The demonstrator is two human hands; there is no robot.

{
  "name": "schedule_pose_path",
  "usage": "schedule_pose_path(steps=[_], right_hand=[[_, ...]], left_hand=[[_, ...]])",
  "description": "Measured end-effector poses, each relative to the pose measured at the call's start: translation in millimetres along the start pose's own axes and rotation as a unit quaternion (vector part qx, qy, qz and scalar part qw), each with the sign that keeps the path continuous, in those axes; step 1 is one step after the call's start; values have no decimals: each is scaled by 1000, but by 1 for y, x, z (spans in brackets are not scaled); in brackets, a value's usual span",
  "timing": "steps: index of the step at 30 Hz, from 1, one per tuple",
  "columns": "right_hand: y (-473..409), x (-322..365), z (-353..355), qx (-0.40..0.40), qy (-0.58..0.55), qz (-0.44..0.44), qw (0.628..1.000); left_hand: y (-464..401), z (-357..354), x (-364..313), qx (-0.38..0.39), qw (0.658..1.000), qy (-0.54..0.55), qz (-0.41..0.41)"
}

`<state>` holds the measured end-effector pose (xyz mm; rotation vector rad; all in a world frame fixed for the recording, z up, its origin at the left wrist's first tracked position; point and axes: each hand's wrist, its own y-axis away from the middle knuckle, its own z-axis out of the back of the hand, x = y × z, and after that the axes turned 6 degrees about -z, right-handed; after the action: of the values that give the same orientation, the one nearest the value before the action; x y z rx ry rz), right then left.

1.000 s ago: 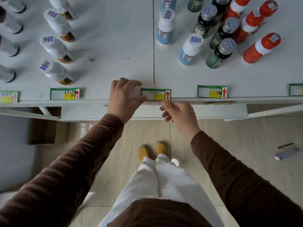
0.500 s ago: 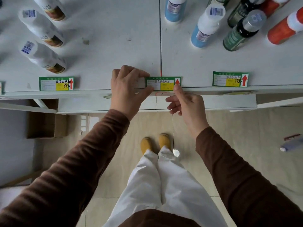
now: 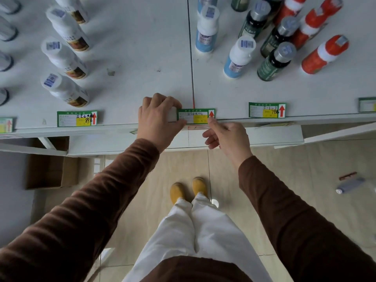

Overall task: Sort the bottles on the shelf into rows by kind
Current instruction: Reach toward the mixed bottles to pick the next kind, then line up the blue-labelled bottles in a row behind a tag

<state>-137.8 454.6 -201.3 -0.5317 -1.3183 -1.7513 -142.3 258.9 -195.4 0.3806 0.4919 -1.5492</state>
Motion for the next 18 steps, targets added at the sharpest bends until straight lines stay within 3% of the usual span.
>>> schedule_pose_path(steps=[5,11,14,18], right_hand=[[15,23,27,-53,152,54,985],[5,81,80,-190,300,222,908],[-14,109,100,-181,306,301,885],[-47,133,113,-103,416,340,837]], left_hand=[[-13,15,-13,38,999,16,-24],[-50,19,-42,46,992,112,-32],[-76,9,-60,51,986,159,-15],[-108,-14,-82,78,977,198,10]])
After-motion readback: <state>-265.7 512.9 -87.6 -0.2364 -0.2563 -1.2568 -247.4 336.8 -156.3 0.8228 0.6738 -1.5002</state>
